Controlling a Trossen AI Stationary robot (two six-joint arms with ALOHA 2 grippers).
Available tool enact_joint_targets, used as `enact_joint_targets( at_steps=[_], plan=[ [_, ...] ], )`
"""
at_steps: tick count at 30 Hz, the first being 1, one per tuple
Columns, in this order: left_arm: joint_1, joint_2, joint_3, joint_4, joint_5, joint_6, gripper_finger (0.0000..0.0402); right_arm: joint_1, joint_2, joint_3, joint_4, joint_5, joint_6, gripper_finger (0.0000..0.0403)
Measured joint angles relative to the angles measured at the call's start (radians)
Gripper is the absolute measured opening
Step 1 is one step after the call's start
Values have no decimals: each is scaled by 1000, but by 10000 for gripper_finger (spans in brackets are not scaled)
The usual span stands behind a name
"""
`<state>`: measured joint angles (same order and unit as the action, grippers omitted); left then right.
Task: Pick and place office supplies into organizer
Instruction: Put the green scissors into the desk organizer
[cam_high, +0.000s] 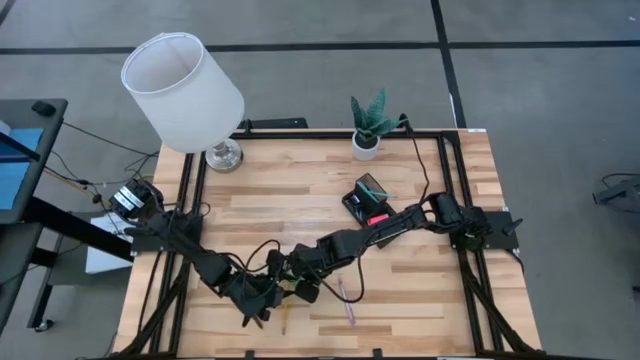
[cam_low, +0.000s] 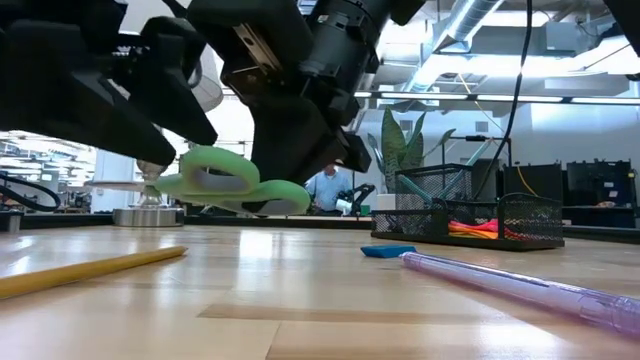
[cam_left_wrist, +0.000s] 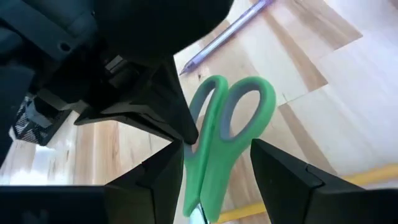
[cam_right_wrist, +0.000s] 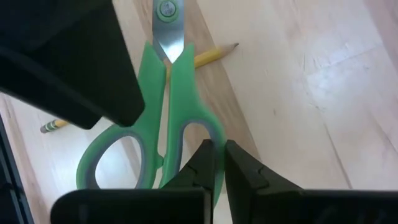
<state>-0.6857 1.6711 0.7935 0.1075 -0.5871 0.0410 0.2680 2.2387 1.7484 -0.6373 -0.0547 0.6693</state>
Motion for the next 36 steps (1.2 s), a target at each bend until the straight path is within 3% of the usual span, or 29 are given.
enact_joint_targets(
  at_steps=[11,27,31,36],
  plan=[
    [-24,-2,0,19,-19,20,180,-32,0,49,15,-45,-47,10],
    [-82,0,9,14,-213,118,174,-77,-4,104,33,-111,-60,11],
    [-74,0,9,13,-249,111,133,-75,-4,104,57,-128,-72,11],
    [-68,0,11,19,-311,141,38,-69,-2,104,79,-127,-99,30]
  ],
)
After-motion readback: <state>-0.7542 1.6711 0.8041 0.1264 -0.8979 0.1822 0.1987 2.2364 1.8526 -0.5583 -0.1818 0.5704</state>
